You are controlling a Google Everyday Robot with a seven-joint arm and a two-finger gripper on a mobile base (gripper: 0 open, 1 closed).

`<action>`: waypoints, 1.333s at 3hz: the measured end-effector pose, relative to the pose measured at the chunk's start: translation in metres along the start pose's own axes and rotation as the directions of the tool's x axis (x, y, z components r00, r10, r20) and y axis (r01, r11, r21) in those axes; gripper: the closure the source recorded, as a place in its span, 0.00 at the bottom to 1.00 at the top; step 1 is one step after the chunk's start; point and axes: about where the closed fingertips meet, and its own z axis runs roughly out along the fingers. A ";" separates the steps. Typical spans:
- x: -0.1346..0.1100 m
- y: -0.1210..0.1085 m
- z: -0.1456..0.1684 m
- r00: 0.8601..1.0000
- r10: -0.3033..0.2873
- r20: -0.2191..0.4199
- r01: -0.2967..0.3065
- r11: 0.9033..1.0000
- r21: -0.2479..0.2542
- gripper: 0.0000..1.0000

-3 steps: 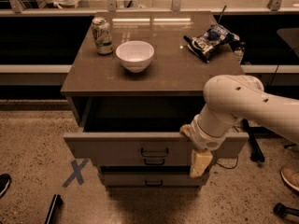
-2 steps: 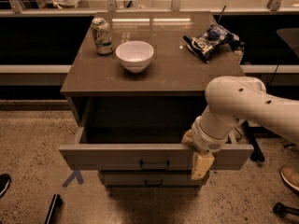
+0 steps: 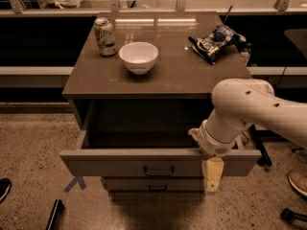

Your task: Open top drawer

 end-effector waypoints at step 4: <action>0.000 -0.058 -0.088 0.998 -0.004 0.059 -0.006 0.986 0.167 0.45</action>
Offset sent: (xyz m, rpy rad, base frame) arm 0.0351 -0.0424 0.1371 0.0404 -0.2013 -0.0530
